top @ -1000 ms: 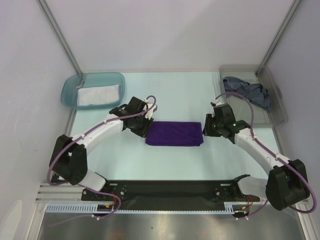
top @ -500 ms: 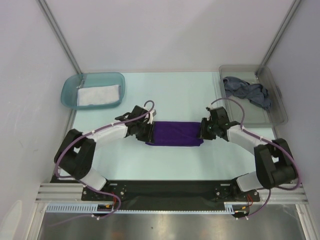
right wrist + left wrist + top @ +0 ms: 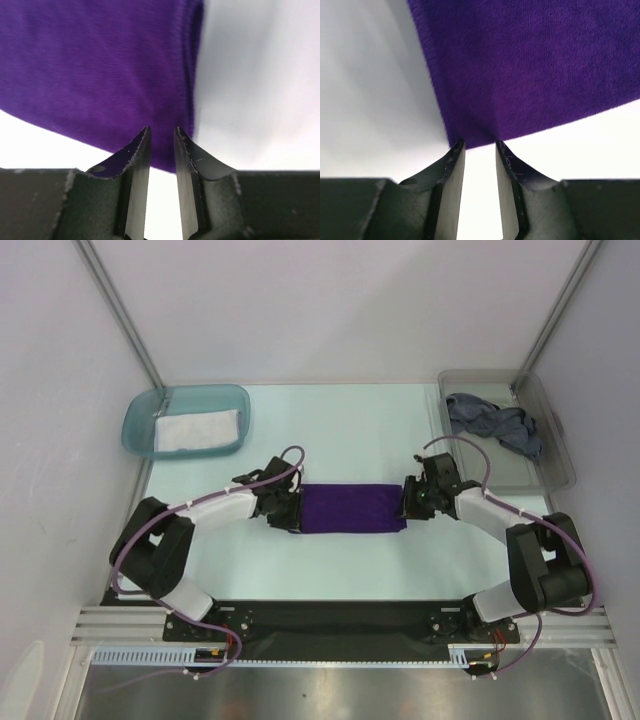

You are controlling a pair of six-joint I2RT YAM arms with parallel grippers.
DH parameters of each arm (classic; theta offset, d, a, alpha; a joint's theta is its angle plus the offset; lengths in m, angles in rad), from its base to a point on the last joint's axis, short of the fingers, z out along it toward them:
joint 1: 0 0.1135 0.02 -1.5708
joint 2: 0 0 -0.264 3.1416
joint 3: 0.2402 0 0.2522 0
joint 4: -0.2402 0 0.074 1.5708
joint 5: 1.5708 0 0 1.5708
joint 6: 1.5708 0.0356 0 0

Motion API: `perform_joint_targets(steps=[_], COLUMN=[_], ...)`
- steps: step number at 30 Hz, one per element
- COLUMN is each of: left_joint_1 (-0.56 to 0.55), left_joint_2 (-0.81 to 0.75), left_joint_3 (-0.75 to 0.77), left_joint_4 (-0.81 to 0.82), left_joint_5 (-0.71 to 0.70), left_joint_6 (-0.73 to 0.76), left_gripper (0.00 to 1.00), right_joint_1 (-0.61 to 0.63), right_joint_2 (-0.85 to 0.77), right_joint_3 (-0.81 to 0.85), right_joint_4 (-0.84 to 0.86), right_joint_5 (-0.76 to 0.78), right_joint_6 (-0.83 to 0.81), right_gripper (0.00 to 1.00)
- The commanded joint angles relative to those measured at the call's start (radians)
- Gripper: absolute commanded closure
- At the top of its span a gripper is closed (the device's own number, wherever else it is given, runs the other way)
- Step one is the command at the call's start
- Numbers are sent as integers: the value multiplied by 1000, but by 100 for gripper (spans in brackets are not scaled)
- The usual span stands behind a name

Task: Fold and stack the towels
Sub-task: Fold the towel

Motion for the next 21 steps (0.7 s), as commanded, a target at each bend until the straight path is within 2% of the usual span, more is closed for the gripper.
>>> perform_joint_targets(steps=[1,3,6,10,15,21], left_joint_1=[5,5,5,5,5,6], left_joint_2=[-76,-90,-98,-75,8,10], left_joint_3=[56,92,109,75,50,53], left_joint_4=[-64,-70,-61,-10,4,-10], left_joint_5=[-33,-2,27,50,-8,-53], left_joint_6=[21,29,26,20,0,-14], left_gripper=[63,63,62,62,62,62], right_joint_1=[18,32,26,12,-28,-27], right_joint_2=[-64,-71,-70,-55,8,-30], right_joint_3=[74,99,88,10,-102,-133], right_joint_4=[-52,-73,-55,29,114,108], right_joint_5=[-3,-26,-140,-249,-230,-161], right_joint_6=[-13,-16,-10,16,34,25], right_gripper=[70,70,71,72,75,76])
